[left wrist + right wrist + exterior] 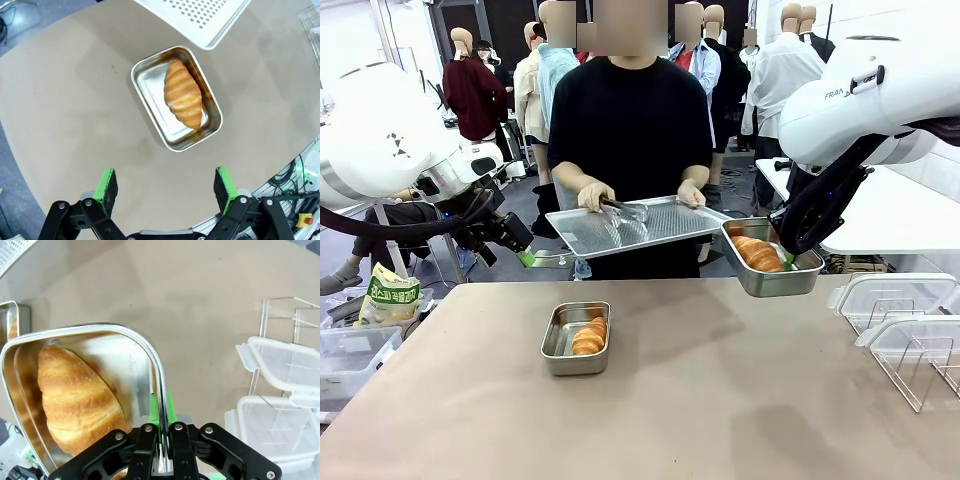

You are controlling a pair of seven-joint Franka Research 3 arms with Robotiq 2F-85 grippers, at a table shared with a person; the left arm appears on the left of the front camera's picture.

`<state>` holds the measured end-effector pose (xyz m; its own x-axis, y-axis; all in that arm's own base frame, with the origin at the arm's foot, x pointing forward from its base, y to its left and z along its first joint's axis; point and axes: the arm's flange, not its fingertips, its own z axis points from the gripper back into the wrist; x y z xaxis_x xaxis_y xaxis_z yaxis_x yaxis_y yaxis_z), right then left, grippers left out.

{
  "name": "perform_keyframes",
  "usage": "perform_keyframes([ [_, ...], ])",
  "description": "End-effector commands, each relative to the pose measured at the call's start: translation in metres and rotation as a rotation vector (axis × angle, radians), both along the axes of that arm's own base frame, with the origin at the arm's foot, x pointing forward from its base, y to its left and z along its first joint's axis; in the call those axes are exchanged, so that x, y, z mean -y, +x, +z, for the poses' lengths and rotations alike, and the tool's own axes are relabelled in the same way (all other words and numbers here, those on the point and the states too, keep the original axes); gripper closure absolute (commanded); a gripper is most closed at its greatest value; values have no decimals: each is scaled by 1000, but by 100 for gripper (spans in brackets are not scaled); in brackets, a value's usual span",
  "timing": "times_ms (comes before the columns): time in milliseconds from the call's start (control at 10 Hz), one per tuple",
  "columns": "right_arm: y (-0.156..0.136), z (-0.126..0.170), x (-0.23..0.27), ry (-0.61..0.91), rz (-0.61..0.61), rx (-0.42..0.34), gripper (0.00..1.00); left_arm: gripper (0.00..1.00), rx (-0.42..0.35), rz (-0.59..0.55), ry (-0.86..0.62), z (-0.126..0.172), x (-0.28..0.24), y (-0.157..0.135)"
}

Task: Place the bread in airtight containers.
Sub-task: Once an object is inside an Airtight Container , place the container in the center of the table.

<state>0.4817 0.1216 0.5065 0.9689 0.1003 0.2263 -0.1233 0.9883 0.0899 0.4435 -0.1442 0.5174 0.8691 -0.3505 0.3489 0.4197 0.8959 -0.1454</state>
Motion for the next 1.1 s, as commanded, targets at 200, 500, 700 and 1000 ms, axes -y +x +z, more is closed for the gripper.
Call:
perform_keyframes([
  [200,0,2,0,2,-3,3,100,0,3,1,-2,2,0,2],
  [500,0,2,0,2,-3,3,100,0,3,1,-2,2,0,2],
  [700,-17,3,-5,-43,-1,44,100,0,3,1,-2,2,0,2],
  [1000,-18,-67,-5,-67,-81,71,100,0,3,1,-2,2,0,2],
])
